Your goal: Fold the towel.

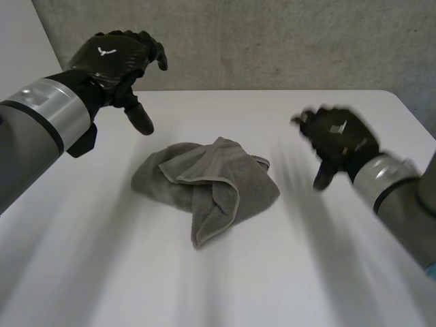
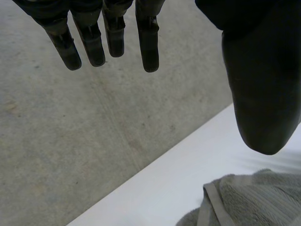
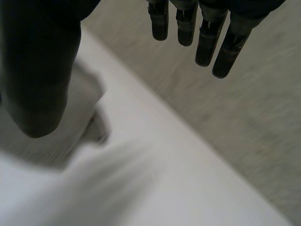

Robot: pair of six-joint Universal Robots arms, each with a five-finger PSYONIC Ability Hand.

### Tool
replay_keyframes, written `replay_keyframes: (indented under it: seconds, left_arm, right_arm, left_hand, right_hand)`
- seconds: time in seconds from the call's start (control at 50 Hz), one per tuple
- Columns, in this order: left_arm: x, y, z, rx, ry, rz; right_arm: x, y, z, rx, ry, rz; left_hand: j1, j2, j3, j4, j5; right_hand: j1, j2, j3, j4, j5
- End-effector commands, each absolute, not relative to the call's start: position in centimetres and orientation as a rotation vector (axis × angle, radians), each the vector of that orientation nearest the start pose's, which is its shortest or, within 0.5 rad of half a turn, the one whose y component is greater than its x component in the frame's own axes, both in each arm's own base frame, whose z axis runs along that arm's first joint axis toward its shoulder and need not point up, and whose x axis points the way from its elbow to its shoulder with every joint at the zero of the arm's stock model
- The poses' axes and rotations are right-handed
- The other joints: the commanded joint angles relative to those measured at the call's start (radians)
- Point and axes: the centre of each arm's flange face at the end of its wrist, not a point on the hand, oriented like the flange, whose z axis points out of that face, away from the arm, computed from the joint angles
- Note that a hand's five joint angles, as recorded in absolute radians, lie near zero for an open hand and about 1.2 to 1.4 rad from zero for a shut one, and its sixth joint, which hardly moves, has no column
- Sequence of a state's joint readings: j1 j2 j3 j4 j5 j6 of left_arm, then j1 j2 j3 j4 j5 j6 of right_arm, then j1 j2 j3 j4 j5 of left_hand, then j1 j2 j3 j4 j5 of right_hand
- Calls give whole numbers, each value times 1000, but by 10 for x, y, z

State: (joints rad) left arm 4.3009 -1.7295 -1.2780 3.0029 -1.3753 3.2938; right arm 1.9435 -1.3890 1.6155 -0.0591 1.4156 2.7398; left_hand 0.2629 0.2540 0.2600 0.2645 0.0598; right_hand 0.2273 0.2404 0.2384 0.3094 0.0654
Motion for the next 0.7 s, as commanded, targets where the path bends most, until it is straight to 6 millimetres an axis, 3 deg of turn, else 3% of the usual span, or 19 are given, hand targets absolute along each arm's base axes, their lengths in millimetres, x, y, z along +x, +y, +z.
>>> replay_keyframes:
  seconds: [0.02,0.06,0.16,0.32,0.7]
  left_arm:
    - [-264,-262,337,754,2389,-2438]
    - [-260,-266,339,696,2407,-2447]
    - [-250,-275,343,572,2438,-2469]
    - [-249,-276,344,564,2439,-2469]
    - [-249,-274,346,564,2432,-2480]
  right_arm:
    - [248,-256,318,-674,1916,-2155]
    - [246,-252,338,-601,1861,-2178]
    - [243,-250,346,-554,1898,-2151]
    - [241,-256,341,-530,1997,-2113]
    - [239,-257,340,-508,2027,-2129]
  left_hand:
    - [-73,-64,-70,-75,-44]
    - [-76,-67,-73,-77,-47]
    - [-76,-67,-73,-77,-47]
    - [-76,-67,-73,-77,-47]
    - [-76,-67,-73,-77,-47]
  right_hand:
    - [-53,-66,-64,-135,-65]
    - [-53,-66,-64,-135,-65]
    - [-53,-66,-64,-135,-65]
    - [-53,-66,-64,-135,-65]
    - [-53,-66,-64,-135,-65]
